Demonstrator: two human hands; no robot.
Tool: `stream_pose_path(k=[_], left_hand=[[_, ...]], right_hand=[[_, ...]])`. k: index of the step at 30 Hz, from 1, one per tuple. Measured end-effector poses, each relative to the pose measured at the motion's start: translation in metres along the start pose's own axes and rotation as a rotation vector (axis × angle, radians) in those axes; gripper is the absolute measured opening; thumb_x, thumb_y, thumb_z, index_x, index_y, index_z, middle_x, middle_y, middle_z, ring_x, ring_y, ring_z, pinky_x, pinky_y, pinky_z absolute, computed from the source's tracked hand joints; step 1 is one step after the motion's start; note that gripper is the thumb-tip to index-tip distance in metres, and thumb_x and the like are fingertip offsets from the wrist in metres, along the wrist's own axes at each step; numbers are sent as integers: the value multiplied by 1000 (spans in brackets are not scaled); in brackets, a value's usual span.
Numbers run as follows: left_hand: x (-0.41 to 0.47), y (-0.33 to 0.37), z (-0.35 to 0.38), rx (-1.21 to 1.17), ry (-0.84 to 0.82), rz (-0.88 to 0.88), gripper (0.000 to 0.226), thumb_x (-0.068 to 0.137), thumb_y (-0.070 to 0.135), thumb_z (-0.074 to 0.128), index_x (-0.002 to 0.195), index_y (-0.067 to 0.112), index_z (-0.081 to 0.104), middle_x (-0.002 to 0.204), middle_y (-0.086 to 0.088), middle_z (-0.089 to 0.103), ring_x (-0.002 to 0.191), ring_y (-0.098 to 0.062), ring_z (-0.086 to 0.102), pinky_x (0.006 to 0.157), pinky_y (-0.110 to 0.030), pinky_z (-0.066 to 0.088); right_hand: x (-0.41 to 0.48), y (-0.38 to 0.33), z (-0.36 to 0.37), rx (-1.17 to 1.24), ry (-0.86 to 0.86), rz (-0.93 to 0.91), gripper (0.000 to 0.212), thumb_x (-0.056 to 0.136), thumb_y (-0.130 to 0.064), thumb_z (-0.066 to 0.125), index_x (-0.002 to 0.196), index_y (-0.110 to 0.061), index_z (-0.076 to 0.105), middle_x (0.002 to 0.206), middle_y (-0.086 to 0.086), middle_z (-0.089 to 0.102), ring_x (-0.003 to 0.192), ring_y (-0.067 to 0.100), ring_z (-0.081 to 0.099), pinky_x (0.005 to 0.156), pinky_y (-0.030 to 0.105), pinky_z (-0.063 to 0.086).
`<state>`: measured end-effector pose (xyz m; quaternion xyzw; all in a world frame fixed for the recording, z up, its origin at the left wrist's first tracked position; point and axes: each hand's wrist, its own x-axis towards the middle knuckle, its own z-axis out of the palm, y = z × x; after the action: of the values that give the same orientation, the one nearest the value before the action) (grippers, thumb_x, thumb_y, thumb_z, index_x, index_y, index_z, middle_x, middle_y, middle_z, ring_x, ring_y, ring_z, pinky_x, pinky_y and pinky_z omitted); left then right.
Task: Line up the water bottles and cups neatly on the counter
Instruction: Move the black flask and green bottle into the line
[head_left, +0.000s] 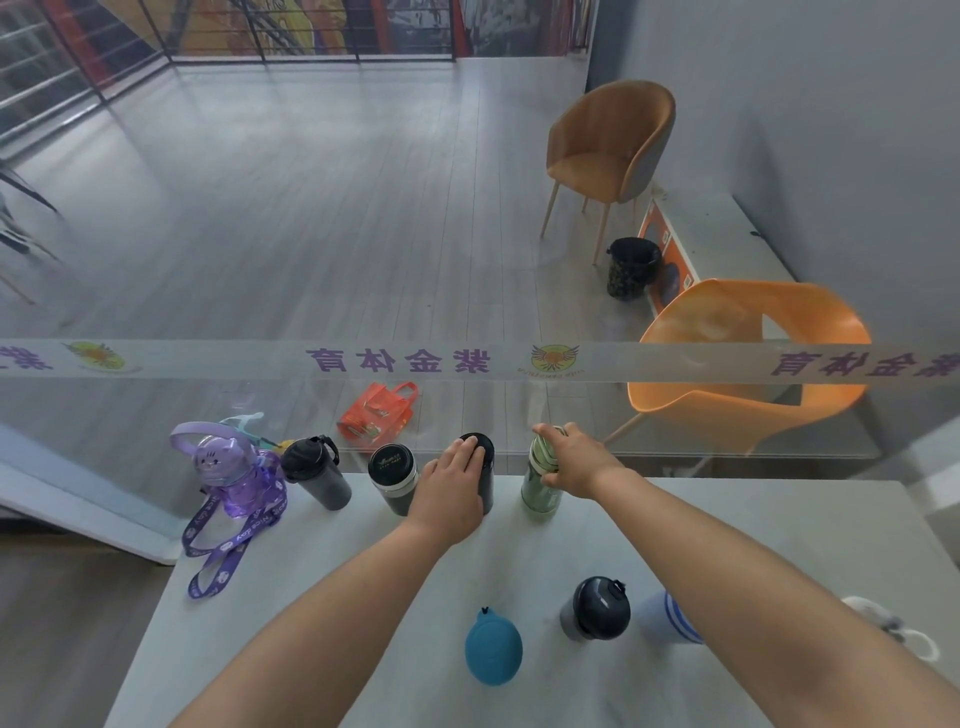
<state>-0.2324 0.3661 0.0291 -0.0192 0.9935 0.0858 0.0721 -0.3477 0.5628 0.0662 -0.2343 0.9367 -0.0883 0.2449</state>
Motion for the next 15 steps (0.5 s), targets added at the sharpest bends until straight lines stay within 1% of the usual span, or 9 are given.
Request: stream_pose_path(k=[3, 4, 6, 8, 11, 13, 15], left_hand=[[-7, 4, 0, 39, 23, 15, 73, 88, 29, 49, 153, 13, 20, 163, -5, 13, 149, -27, 7, 119, -45, 19], [-10, 6, 1, 40, 50, 26, 71, 88, 28, 48, 152, 14, 22, 163, -6, 14, 149, -28, 8, 119, -46, 18], [-20, 12, 3, 6, 79, 69, 64, 89, 25, 47, 150, 15, 28, 161, -6, 21, 148, -29, 13, 118, -45, 18], [-32, 17, 8, -40, 67, 132, 59, 89, 23, 47, 146, 17, 33, 156, -5, 29, 145, -27, 19, 117, -43, 23], [-55, 19, 21, -106, 6, 246, 53, 91, 22, 45, 144, 18, 39, 149, -2, 40, 138, -23, 30, 114, -39, 31], [-71, 17, 30, -128, -55, 293, 51, 93, 21, 45, 143, 19, 40, 146, 1, 43, 133, -20, 35, 111, -36, 34], [-84, 11, 38, -123, -86, 306, 50, 94, 20, 46, 143, 20, 40, 144, 3, 43, 131, -20, 37, 110, -36, 35]], right_hand=[[-12, 3, -1, 60, -20, 23, 97, 89, -33, 73, 158, -37, 5, 152, 12, 36, 130, 38, 50, 106, 49, 48], [-17, 5, -2, 77, -10, 39, 100, 89, -34, 73, 159, -35, 1, 154, 12, 35, 133, 37, 48, 108, 50, 45], [-31, 10, -3, 81, 6, 62, 100, 91, -37, 70, 160, -32, -2, 156, 11, 35, 136, 36, 46, 110, 51, 43], [-48, 13, 1, 40, 10, 62, 95, 93, -41, 66, 160, -29, 0, 156, 10, 37, 136, 35, 47, 109, 51, 44], [-76, 13, 16, 20, 13, 65, 87, 95, -44, 61, 160, -26, 6, 157, 9, 36, 136, 34, 47, 108, 48, 44], [-92, 10, 30, 5, 84, 61, 81, 96, -46, 58, 159, -22, 12, 154, 8, 41, 132, 32, 51, 105, 45, 46], [-107, 4, 45, 46, 195, 64, 73, 97, -47, 57, 157, -20, 25, 152, 6, 46, 132, 28, 51, 106, 41, 46]])
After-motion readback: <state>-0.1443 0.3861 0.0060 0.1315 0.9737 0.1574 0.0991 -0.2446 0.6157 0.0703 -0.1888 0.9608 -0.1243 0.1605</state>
